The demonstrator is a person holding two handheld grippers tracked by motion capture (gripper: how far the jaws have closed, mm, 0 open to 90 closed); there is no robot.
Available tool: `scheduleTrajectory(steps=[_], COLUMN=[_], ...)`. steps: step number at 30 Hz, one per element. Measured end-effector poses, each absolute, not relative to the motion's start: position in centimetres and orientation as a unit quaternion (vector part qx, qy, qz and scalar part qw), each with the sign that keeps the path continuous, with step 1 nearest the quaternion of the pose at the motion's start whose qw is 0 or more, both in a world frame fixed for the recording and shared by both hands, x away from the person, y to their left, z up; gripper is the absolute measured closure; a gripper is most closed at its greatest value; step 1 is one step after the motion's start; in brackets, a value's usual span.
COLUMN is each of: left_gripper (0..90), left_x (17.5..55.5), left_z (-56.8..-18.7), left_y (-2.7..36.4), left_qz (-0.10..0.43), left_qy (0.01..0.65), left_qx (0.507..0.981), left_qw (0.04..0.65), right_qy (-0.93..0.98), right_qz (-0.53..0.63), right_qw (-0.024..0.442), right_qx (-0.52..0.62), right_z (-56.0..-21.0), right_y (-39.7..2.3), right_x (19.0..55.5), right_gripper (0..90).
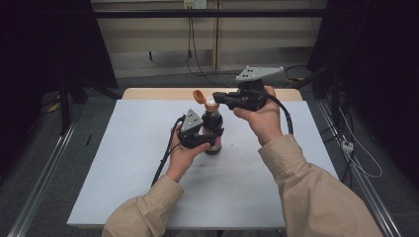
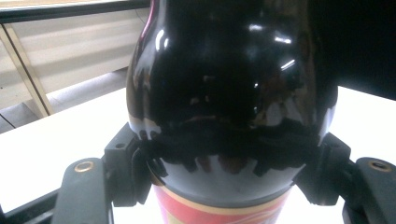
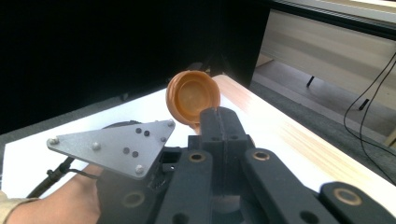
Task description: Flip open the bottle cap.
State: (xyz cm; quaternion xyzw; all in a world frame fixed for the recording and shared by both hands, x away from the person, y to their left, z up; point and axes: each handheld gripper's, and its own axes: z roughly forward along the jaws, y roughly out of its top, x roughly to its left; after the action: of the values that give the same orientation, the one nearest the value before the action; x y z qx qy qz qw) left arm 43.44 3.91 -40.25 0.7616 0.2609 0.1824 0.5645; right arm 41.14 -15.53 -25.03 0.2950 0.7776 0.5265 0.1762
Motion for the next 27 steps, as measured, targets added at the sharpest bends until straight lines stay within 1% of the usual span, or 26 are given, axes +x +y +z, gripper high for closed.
scheduleTrajectory(steps=[2,3,11,12,13,16,17,19,24,27], left_gripper=[29.8,29.8,29.5,29.4,29.3,29.2,29.2,28.9,26.7,23.2], left_x=[43.4,43.3,43.3,43.3,43.3,43.3,43.3,43.3,43.4,43.5], left_z=[-40.3,-40.4,-40.4,-40.4,-40.4,-40.4,-40.4,-40.4,-40.5,-40.5], left_y=[3.9,3.8,3.8,3.8,3.9,3.9,3.9,3.9,4.0,4.2], left_qz=[0.182,0.192,0.189,0.189,0.189,0.189,0.189,0.187,0.172,0.171], left_qy=[0.261,0.267,0.267,0.266,0.265,0.265,0.265,0.268,0.282,0.284], left_qx=[0.760,0.756,0.753,0.753,0.754,0.755,0.754,0.754,0.752,0.755], left_qw=[0.566,0.567,0.571,0.571,0.571,0.570,0.570,0.570,0.571,0.566], right_qy=[0.776,0.776,0.765,0.766,0.765,0.763,0.760,0.757,0.755,0.750], right_qz=[0.529,0.530,0.544,0.543,0.543,0.540,0.539,0.543,0.536,0.535], right_qw=[0.175,0.174,0.163,0.164,0.164,0.166,0.170,0.167,0.175,0.177], right_qx=[0.296,0.296,0.302,0.303,0.305,0.313,0.321,0.323,0.335,0.347], right_z=[-25.0,-25.0,-25.5,-25.6,-25.6,-25.8,-25.8,-25.9,-26.0,-26.1], right_y=[-15.6,-15.7,-15.9,-15.9,-15.9,-15.9,-16.0,-16.0,-16.0,-16.0], right_x=[41.2,41.2,41.1,41.1,41.1,41.1,41.1,41.0,40.9,40.9], right_gripper=[90.0,90.0,89.6,87.4,81.9,73.7,69.4,69.1,53.9,47.3])
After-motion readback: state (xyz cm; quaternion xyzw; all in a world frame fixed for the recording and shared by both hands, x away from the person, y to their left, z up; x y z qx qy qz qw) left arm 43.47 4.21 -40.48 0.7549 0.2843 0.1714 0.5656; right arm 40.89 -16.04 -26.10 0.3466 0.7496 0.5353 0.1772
